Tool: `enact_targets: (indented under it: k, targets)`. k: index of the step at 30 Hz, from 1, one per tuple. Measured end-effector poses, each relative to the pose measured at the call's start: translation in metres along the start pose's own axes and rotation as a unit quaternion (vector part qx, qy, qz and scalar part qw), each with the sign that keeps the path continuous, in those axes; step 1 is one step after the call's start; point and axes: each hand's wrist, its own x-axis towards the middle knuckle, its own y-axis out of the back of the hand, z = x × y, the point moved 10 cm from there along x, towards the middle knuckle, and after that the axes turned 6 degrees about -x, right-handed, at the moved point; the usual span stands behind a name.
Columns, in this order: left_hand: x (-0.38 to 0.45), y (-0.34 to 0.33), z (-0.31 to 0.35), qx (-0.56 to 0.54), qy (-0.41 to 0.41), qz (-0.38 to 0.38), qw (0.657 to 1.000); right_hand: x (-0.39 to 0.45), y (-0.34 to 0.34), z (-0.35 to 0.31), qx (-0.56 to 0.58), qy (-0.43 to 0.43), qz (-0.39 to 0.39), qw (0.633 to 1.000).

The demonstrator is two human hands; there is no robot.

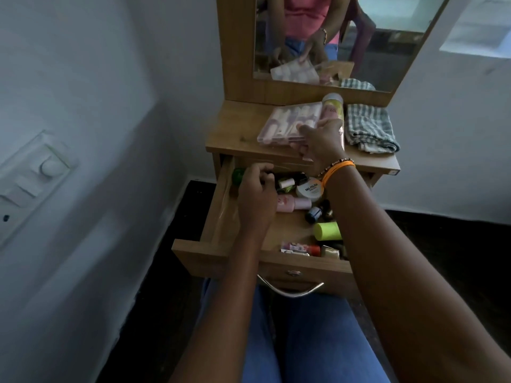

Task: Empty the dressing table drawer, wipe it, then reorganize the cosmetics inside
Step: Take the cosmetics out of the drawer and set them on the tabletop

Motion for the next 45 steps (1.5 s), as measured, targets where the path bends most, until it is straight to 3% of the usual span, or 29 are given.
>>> enact_targets:
  k: [3,5,7,9,17,20,23,27,29,34,36,38,42,45]
  targets:
    - [0.0,-0.001,0.001,0.016,0.008,-0.007,1.0,0.01,-0.004,-0.002,-0.015,0.001,-0.001,1.0]
    - [0.001,-0.004,0.0,0.025,0.012,-0.011,1.0,0.016,-0.001,-0.007,-0.149,0.025,0.016,0.988]
    - [0.0,-0.007,-0.003,0.043,0.014,-0.016,0.999,0.018,0.0,-0.017,-0.322,0.065,0.041,0.944]
    - [-0.002,-0.011,-0.004,0.087,0.007,-0.029,0.996,0.015,-0.002,-0.025,-0.418,0.105,0.066,0.9]
    - [-0.005,-0.007,-0.014,0.157,0.049,-0.026,0.986,-0.015,-0.01,-0.043,-0.519,0.187,0.125,0.824]
    - [-0.005,-0.001,-0.019,0.222,0.063,-0.019,0.973,-0.048,-0.012,-0.05,-0.502,0.304,0.132,0.799]
    - [-0.003,0.002,-0.022,0.288,0.069,-0.014,0.955,-0.085,-0.016,-0.012,-0.514,0.37,0.057,0.771]
    - [-0.006,-0.003,-0.021,0.341,0.054,-0.029,0.938,-0.069,-0.015,0.065,-0.634,0.232,-0.113,0.729]
    - [-0.007,-0.006,-0.023,0.344,0.053,-0.045,0.937,-0.055,-0.018,0.073,-0.644,0.217,-0.131,0.722]
    - [-0.008,-0.016,-0.028,0.318,0.044,-0.096,0.942,-0.046,-0.027,0.099,-0.701,0.208,-0.161,0.663]
    - [-0.01,-0.022,-0.029,0.317,0.033,-0.123,0.94,-0.044,-0.021,0.1,-0.688,0.19,-0.163,0.681]
    - [-0.012,-0.029,-0.03,0.325,0.021,-0.15,0.933,-0.043,-0.012,0.094,-0.619,0.171,-0.166,0.749]
    - [-0.016,-0.034,-0.034,0.336,0.021,-0.169,0.926,-0.049,0.007,0.058,-0.373,0.197,-0.116,0.899]
    - [-0.014,-0.027,-0.026,0.279,0.026,-0.127,0.951,-0.053,0.012,0.045,-0.247,0.186,-0.114,0.944]
